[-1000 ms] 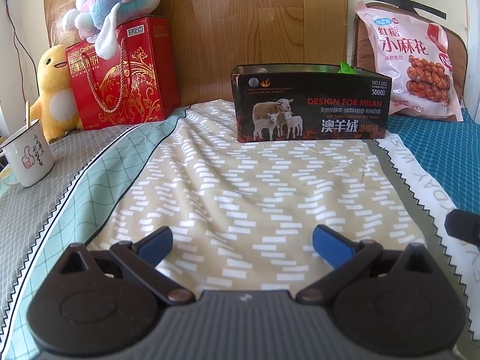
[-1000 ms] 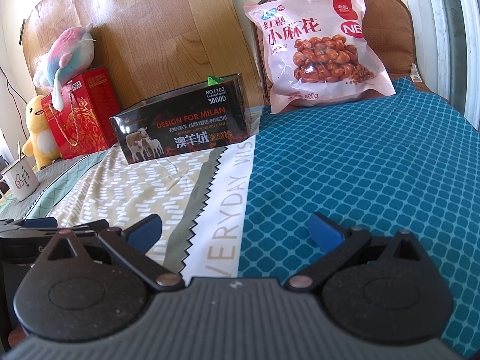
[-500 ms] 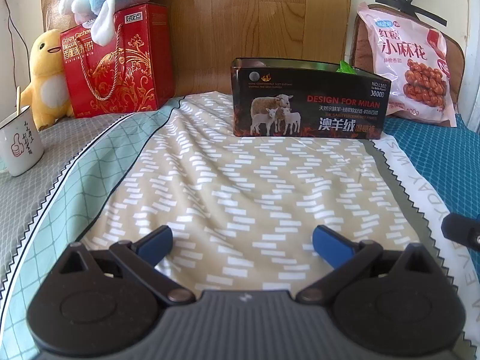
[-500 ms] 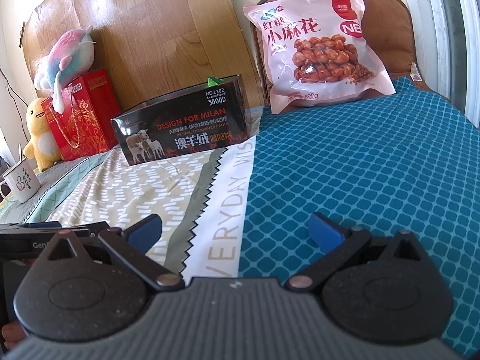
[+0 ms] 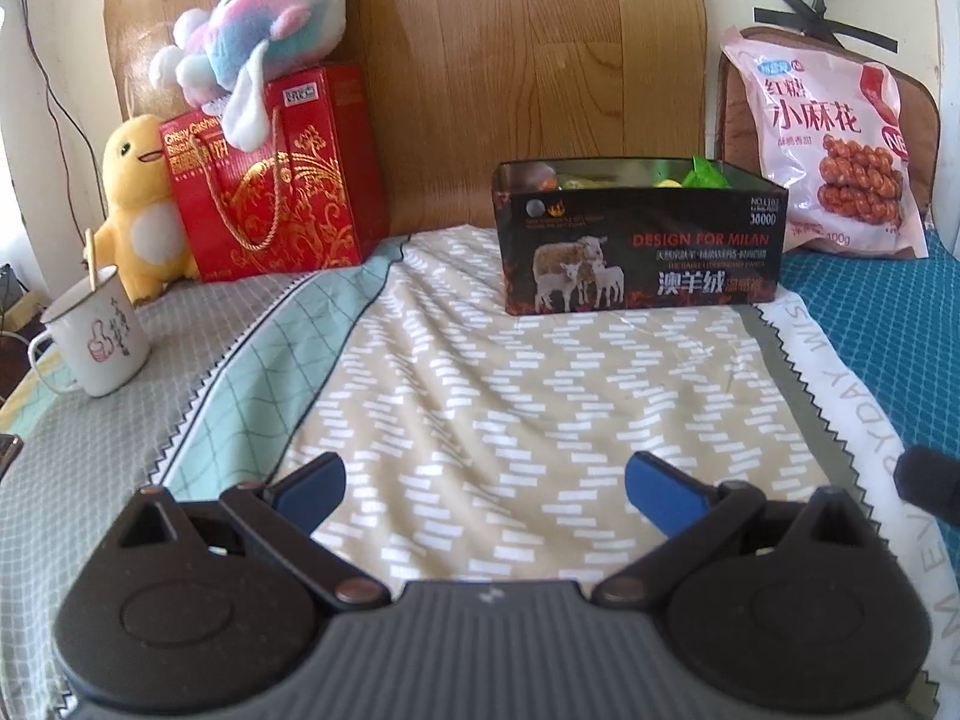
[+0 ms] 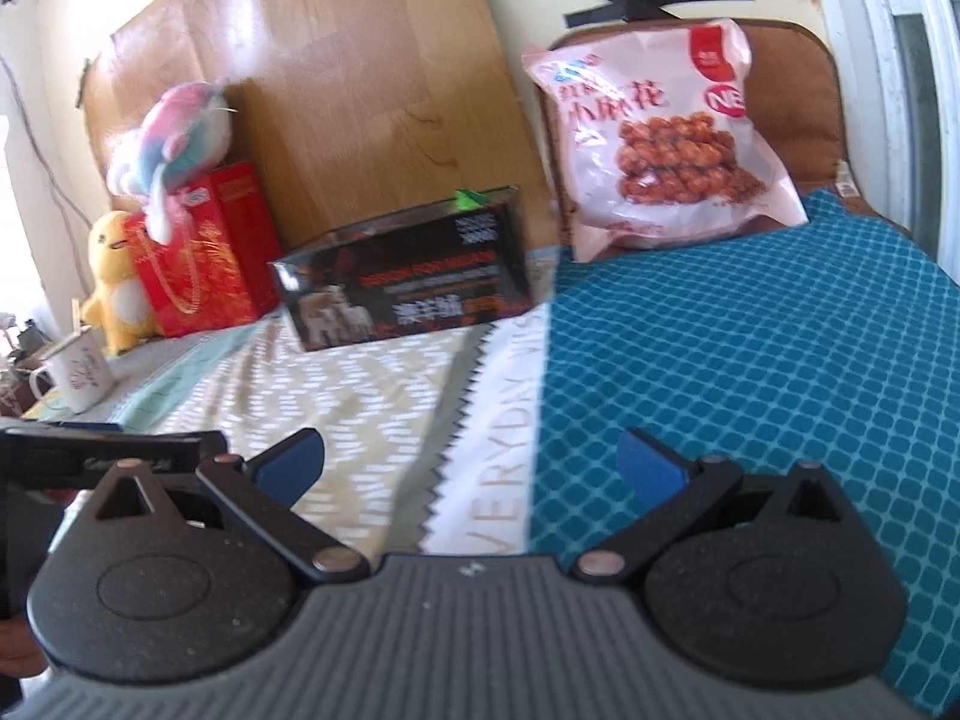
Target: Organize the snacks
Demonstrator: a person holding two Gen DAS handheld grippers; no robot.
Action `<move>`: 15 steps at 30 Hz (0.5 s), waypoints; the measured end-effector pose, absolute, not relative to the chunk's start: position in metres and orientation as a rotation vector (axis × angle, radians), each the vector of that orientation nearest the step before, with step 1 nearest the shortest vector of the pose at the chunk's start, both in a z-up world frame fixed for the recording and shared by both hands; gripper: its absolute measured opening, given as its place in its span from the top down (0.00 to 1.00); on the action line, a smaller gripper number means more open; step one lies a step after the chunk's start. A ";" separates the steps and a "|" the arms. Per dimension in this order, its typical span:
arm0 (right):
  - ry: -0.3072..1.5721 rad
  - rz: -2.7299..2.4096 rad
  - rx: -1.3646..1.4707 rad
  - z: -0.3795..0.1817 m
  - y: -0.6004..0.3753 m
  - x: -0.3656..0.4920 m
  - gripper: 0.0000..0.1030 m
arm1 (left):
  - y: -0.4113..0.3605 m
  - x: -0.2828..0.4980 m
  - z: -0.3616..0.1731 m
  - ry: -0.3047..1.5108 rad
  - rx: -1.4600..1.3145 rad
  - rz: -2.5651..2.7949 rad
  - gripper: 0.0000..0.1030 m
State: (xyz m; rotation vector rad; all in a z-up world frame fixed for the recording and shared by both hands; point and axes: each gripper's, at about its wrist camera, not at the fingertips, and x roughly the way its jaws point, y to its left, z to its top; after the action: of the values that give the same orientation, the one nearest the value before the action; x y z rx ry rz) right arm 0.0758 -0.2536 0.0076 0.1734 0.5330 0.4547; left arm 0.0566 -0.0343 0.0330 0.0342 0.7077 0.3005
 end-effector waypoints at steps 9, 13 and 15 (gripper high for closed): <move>0.469 0.487 0.152 0.032 -0.246 0.055 0.00 | -0.035 0.044 0.049 0.691 0.012 0.295 0.00; 0.461 0.489 0.143 0.035 -0.244 0.050 0.00 | -0.035 0.040 0.054 0.683 0.004 0.293 0.00; 0.461 0.489 0.144 0.036 -0.244 0.048 0.00 | -0.035 0.038 0.056 0.679 0.003 0.292 0.00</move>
State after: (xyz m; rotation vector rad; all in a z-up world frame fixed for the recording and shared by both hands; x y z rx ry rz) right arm 0.0482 -0.2440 0.0356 0.1444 0.4610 0.4894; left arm 0.0379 -0.0348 0.0557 0.0032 0.6793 0.2922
